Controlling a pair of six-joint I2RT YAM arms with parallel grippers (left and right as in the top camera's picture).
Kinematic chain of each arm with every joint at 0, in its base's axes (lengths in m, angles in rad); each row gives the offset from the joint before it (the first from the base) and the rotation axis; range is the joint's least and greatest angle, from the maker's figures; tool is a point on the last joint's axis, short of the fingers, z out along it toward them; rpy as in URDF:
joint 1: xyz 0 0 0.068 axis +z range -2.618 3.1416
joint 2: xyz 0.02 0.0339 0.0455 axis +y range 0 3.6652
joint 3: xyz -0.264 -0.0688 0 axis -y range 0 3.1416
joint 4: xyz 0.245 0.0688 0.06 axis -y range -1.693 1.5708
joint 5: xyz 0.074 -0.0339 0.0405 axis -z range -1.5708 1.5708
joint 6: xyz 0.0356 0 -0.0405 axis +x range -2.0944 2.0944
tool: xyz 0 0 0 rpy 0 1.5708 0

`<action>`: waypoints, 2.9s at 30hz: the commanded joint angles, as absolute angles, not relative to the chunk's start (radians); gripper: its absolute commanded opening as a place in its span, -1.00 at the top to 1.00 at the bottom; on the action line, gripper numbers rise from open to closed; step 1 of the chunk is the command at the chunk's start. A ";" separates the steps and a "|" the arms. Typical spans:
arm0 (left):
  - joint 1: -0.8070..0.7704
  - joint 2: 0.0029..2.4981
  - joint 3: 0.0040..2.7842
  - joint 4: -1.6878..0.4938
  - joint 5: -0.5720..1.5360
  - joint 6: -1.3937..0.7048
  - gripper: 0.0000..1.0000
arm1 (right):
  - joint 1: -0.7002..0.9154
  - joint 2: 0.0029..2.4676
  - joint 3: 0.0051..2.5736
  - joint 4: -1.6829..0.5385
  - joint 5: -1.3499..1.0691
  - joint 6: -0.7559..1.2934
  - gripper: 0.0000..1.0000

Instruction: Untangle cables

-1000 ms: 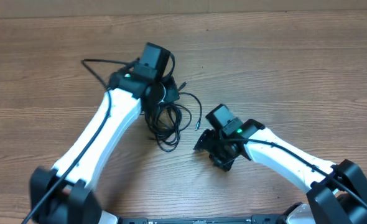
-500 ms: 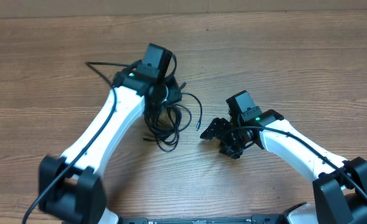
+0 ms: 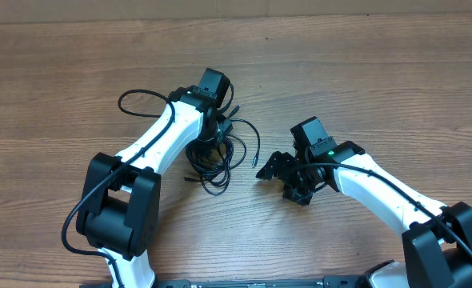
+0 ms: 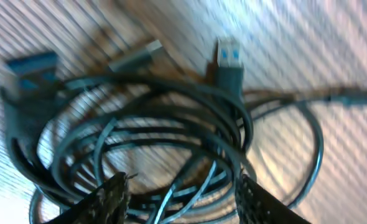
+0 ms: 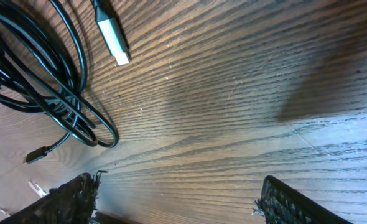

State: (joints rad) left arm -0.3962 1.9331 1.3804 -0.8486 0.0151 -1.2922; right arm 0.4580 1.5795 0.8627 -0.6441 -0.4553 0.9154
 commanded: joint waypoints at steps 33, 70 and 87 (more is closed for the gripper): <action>-0.269 1.668 1.455 -0.795 0.390 -0.941 0.91 | 0.457 1.583 0.858 -0.364 -0.890 0.671 -0.43; -0.300 1.778 1.441 -1.138 0.106 -2.084 0.91 | 0.712 1.584 1.192 -0.769 -0.227 0.753 -0.48; -0.236 1.778 1.441 -1.159 0.383 -2.041 0.91 | 0.888 1.720 1.190 -0.640 0.081 0.972 -0.08</action>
